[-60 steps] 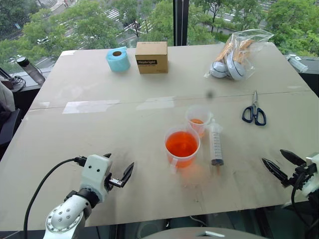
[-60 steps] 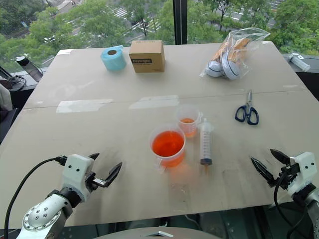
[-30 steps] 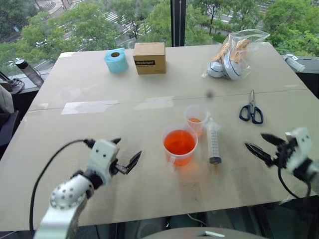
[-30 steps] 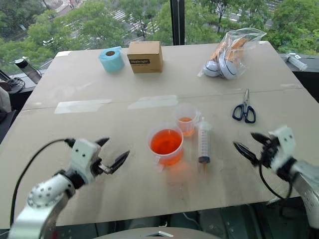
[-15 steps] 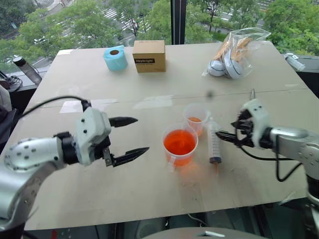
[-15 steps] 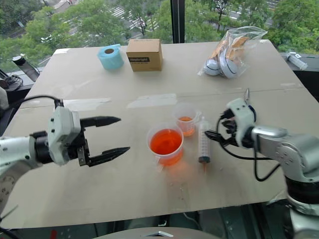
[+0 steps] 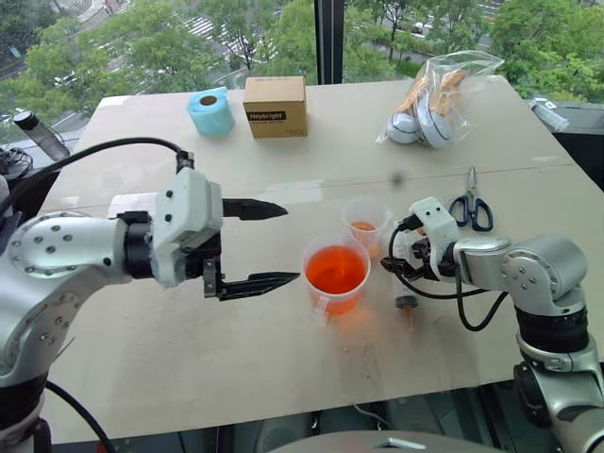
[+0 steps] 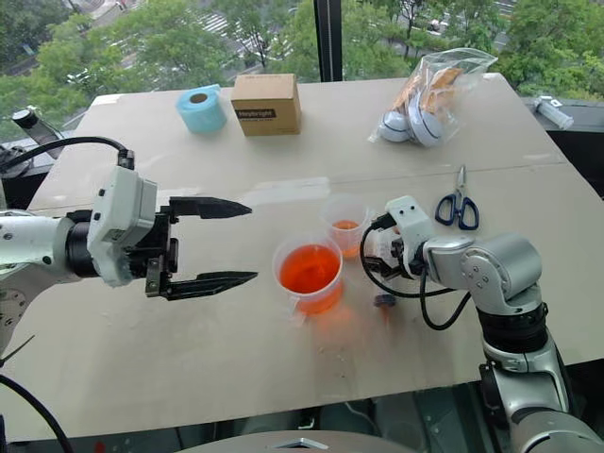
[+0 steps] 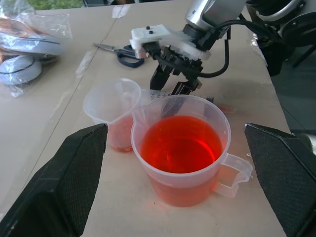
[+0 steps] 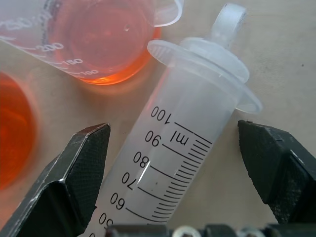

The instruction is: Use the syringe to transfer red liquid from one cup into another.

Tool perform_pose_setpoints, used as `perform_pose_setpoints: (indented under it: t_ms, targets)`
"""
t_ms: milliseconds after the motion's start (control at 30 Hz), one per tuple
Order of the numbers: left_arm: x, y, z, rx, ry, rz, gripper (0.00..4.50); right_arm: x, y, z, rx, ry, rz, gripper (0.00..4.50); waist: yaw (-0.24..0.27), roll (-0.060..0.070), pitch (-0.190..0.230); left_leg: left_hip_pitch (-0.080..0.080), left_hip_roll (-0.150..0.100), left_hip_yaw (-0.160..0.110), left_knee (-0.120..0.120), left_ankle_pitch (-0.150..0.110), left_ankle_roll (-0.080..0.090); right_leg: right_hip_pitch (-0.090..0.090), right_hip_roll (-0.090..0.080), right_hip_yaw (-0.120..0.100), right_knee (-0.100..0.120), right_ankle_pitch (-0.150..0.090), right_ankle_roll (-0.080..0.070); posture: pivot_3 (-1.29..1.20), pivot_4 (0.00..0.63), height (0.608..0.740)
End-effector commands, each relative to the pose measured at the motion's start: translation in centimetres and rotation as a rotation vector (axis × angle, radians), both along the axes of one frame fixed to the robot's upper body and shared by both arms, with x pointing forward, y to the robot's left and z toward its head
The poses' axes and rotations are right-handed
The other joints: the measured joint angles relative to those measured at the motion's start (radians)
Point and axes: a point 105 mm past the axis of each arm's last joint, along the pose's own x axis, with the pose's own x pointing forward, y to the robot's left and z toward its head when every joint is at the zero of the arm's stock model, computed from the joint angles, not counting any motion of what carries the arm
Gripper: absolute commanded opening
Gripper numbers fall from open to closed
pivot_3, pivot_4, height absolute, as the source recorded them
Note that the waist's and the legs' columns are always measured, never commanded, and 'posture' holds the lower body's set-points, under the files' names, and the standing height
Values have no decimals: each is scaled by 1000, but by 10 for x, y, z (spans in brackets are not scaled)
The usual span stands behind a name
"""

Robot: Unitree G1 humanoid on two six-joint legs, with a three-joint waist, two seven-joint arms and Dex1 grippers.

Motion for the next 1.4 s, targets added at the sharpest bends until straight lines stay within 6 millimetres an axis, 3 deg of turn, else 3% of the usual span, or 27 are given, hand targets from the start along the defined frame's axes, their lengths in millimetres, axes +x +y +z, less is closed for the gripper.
perform_pose_setpoints:
  t_ms: [33,233,267,400,467,533,633,733,833,900,1000,1167,1300,1400]
  targets:
    - [2,-1,5,15,-37,-17,4500,4,-23,-10,-76,8,-105,3866,2,-1,-1,0,0,0,1,-1,1,0,0,0,0,0,0,0,150,740]
    - [4,-3,9,24,-52,-52,4500,1,-37,-5,-91,-9,-135,1638,6,-2,-1,0,0,0,1,0,-1,1,0,0,0,0,1,0,150,740]
    - [4,-4,10,22,-54,-57,4500,1,-41,-3,-91,-16,-143,1539,7,-2,-1,0,0,0,1,0,-1,1,0,0,0,0,1,0,150,740]
    - [3,-5,13,11,-56,-71,4500,1,-60,14,-78,-54,-168,1539,7,-1,1,-2,0,0,1,1,-1,0,0,0,-1,0,1,0,150,740]
    - [3,-5,16,-14,-55,-68,4500,4,-69,29,-66,-89,-175,1539,6,-1,3,-4,0,0,1,1,-1,-2,0,0,-1,0,1,0,150,740]
    - [5,-4,21,-49,-53,-56,4500,11,-72,56,8,-171,-172,1539,2,-1,3,-4,0,0,1,1,-1,-3,0,1,-1,0,1,0,150,740]
    - [12,-6,34,-137,-50,-31,4500,18,-50,122,256,-380,-26,1539,-8,0,7,-5,1,1,1,0,1,-5,1,3,0,0,1,0,150,740]
    - [18,-7,48,-210,-54,-24,4500,16,-32,167,459,-563,40,1539,-6,-1,7,-4,2,0,0,0,1,-5,1,2,1,0,1,0,150,740]
    - [24,-8,63,-279,-61,-30,4500,3,-11,202,641,-730,148,1539,-2,-1,7,-6,2,-2,0,1,-1,-6,4,1,0,0,1,0,150,740]
    - [28,-6,78,-331,-74,-40,4500,-10,6,213,714,-843,251,1539,2,-1,7,-8,2,-2,0,1,-2,-7,4,1,0,0,1,0,150,740]
    - [33,-4,96,-377,-96,-60,4500,-27,28,213,843,-940,377,1539,1,-1,7,-15,1,-4,3,2,-4,-12,4,0,1,2,3,0,150,740]
    - [35,-5,123,-442,-113,-128,4500,-49,55,183,969,-944,575,1539,-3,-2,6,-14,0,-2,3,3,-5,-12,5,0,1,2,4,0,150,740]
    - [32,-9,121,-416,-81,-182,4500,-56,69,160,964,-939,685,1539,-8,-2,7,-14,1,-3,4,4,-6,-12,6,0,1,2,4,0,150,740]
    - [32,-11,116,-392,-63,-206,4500,-58,75,155,983,-949,721,1539,-17,-2,7,-13,1,-2,4,4,-6,-13,7,1,2,2,4,0,150,740]
